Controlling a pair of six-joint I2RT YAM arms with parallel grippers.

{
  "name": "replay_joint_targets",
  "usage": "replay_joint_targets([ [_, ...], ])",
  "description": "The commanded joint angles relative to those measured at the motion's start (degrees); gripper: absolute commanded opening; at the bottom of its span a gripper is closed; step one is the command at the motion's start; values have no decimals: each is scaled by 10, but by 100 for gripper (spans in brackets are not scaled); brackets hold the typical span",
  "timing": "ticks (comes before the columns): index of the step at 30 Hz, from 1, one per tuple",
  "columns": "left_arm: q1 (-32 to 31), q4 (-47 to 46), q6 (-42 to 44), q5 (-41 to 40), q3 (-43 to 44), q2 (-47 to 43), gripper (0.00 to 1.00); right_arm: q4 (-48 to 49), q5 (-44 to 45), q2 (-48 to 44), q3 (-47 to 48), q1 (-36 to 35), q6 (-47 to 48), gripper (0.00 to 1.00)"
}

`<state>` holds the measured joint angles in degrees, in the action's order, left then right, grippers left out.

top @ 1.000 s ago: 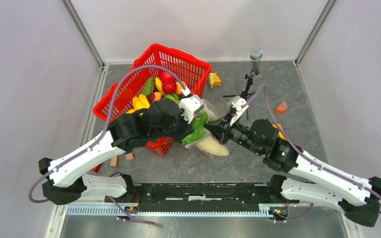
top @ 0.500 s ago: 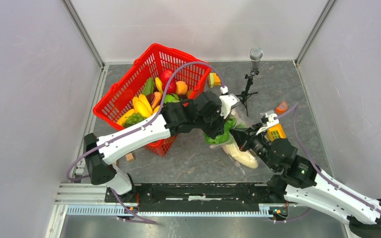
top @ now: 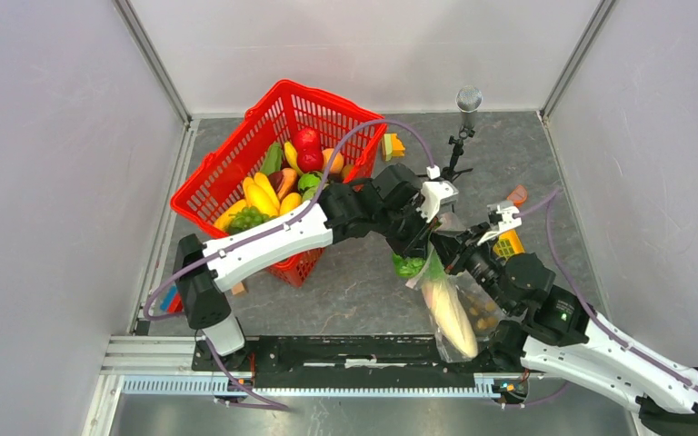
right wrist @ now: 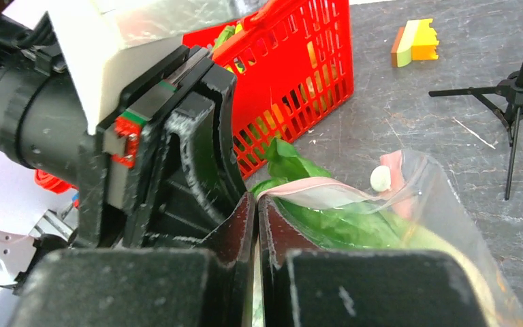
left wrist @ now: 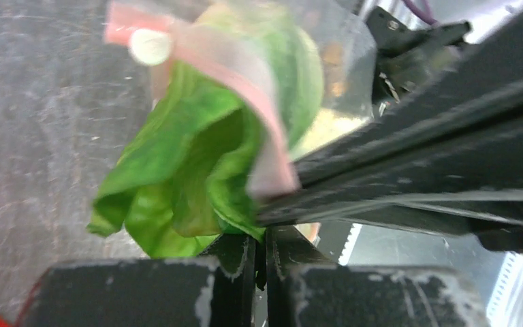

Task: Place the food in the zip-top bag and seal the zipper
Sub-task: Place the fake vegetable in the zipper food storage bag.

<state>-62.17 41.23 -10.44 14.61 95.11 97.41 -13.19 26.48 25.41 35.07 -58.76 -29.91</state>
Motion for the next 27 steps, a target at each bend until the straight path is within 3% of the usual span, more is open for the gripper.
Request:
replay_joint_targets([
  [1, -2, -45, 42, 165, -2, -26, 2, 86, -26, 15, 48, -2, 26, 5],
  [3, -2, -29, 60, 187, 11, -8, 2, 121, -72, 13, 46, -2, 37, 5],
  [6, 5, -62, 18, 142, 5, -6, 2, 167, -124, -13, 27, -2, 39, 5],
  [9, 11, -167, -40, 11, -67, -65, 8, 155, -171, -38, 27, -2, 59, 5],
  [10, 16, -205, -53, -7, -97, -92, 18, 135, -174, -43, 31, -2, 66, 5],
  [12, 34, -271, -76, -4, -144, -136, 25, 74, -173, -49, 46, -2, 84, 5],
  [15, 57, -307, -86, 15, -160, -168, 70, 18, -185, -45, 73, -2, 108, 6],
  [17, 71, -305, -80, 86, -148, -162, 88, 10, -180, -42, 83, -2, 112, 6],
  [19, 76, -278, -79, 97, -131, -160, 89, 12, -151, -40, 88, -2, 110, 6],
  [23, 82, -261, -56, 32, -170, -228, 98, -20, -91, -18, 107, -2, 106, 5],
  [27, 110, -201, -37, -22, -193, -288, 100, -44, -172, -5, 126, -2, 174, 5],
])
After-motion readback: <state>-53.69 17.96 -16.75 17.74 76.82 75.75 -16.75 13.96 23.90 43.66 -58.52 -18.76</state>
